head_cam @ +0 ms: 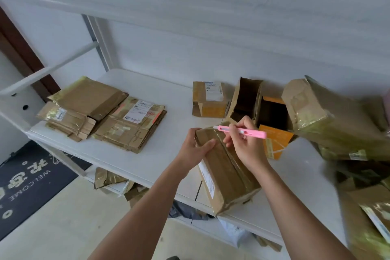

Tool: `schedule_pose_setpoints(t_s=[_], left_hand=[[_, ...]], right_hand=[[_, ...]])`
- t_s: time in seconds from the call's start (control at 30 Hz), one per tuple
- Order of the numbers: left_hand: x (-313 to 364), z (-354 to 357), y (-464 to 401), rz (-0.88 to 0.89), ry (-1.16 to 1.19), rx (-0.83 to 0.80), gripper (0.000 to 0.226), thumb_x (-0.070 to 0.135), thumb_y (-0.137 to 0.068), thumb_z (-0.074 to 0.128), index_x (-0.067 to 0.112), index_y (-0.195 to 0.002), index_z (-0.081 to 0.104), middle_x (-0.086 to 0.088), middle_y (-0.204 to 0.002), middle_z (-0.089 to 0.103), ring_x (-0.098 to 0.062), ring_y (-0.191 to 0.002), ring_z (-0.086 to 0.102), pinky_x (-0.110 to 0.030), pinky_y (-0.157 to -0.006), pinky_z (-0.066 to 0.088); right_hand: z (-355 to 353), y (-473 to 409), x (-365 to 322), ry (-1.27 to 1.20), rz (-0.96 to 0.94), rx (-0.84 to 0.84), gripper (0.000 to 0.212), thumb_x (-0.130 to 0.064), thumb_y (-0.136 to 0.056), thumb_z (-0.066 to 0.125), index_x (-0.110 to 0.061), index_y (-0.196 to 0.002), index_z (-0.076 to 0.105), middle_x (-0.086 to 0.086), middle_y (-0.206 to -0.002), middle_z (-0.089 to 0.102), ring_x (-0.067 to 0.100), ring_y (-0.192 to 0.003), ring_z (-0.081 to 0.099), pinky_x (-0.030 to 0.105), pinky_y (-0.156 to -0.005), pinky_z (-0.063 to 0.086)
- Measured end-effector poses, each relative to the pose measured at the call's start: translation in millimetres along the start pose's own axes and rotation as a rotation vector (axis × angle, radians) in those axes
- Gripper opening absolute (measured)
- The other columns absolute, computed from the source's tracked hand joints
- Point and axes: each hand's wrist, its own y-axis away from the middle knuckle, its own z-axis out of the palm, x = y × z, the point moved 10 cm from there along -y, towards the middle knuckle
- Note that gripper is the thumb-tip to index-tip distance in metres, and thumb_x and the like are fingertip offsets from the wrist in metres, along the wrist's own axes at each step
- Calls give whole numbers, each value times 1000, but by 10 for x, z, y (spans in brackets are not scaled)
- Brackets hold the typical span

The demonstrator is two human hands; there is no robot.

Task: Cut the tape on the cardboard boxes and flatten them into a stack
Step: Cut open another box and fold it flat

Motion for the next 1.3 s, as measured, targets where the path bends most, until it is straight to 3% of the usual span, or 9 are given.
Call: schedule_pose_setpoints(t_s=[0.27, 0.37, 0.57, 0.8, 1.07, 1.3], left_hand=[[9, -6, 23, 17, 8, 7, 42, 36, -93, 64, 26, -127, 42, 11, -107, 54, -1, -94, 55, -10, -63, 45], [-2, -10, 34, 30, 4, 16, 43, 40, -95, 61, 26, -130, 40, 7, -114, 56, -4, -98, 57, -11, -64, 48], [6, 11, 33, 73, -66, 70, 38, 39, -100, 49, 22, -130, 34, -6, -124, 52, -16, -105, 58, -12, -62, 50], [-6, 23, 30, 48, -96, 91, 37, 38, -102, 47, 20, -132, 34, -6, -126, 50, -17, -107, 56, -12, -60, 49], [-40, 28, 7, 35, -124, 131, 33, 38, -101, 48, 21, -127, 36, -6, -126, 49, -20, -108, 55, -15, -67, 45], [-87, 25, -29, 15, -117, 139, 31, 38, -101, 49, 21, -124, 37, -7, -125, 49, -22, -110, 55, -31, -84, 51]], right_hand=[[57, -9, -52, 132, -99, -37, 16, -18, -98, 54, -23, -84, 46, 2, -75, 66, 9, -67, 68, 25, -57, 58], [91, -14, -75, 240, -195, -45, 16, -13, -97, 57, -15, -83, 49, -3, -73, 64, 6, -66, 67, 22, -53, 56], [175, 30, -131, 331, -324, -136, 15, -13, -97, 58, -4, -87, 51, 4, -75, 62, 11, -64, 65, 27, -50, 53], [96, 130, -180, 342, -311, -155, 12, -9, -95, 60, -5, -87, 52, 4, -74, 60, 12, -68, 62, 20, -49, 50], [11, 451, -141, 385, -230, -227, 17, -11, -95, 60, -12, -85, 46, -2, -67, 54, 17, -59, 58, 28, -45, 46], [-276, 916, -185, 299, -123, -319, 30, -11, -98, 55, -27, -78, 40, -14, -62, 48, 5, -53, 50, 11, -51, 38]])
